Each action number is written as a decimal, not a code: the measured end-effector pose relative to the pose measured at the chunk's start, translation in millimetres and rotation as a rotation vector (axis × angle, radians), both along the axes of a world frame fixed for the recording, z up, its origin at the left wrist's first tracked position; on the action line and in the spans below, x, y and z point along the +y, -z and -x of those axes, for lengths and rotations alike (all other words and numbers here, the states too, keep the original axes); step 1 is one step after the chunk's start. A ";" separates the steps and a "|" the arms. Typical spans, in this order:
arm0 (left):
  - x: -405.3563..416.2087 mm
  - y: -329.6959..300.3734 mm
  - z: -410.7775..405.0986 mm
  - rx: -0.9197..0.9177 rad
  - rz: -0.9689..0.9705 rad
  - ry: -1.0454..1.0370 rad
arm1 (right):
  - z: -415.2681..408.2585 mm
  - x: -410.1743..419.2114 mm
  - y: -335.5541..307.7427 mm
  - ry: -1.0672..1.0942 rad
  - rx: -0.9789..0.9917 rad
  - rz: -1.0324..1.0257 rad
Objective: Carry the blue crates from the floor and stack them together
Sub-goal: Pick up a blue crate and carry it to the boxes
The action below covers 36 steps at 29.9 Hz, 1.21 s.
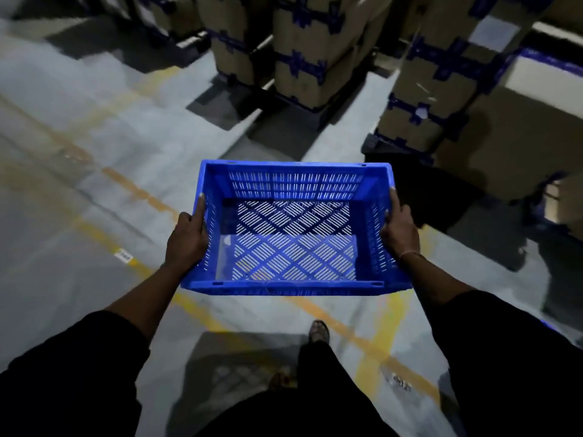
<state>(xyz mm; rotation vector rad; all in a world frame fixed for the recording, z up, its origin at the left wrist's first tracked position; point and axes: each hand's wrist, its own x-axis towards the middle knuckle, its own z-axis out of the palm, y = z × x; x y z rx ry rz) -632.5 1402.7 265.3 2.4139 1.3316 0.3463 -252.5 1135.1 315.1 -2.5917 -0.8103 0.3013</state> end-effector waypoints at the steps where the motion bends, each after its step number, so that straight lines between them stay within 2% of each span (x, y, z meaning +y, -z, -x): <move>1: 8.3 -0.4 9.3 0.000 0.004 -0.032 | 2.9 19.3 -1.1 -0.029 -0.001 -0.001; 20: 213.2 -17.9 114.6 0.017 0.011 -0.547 | 33.0 435.5 -9.4 -0.520 0.078 -0.006; 29: 312.0 -29.4 167.1 0.013 0.001 -0.777 | 87.7 621.4 -12.2 -0.701 0.088 -0.056; 36: 424.5 -14.1 228.8 -0.004 0.009 -0.826 | 149.6 765.3 1.4 -0.799 0.014 -0.009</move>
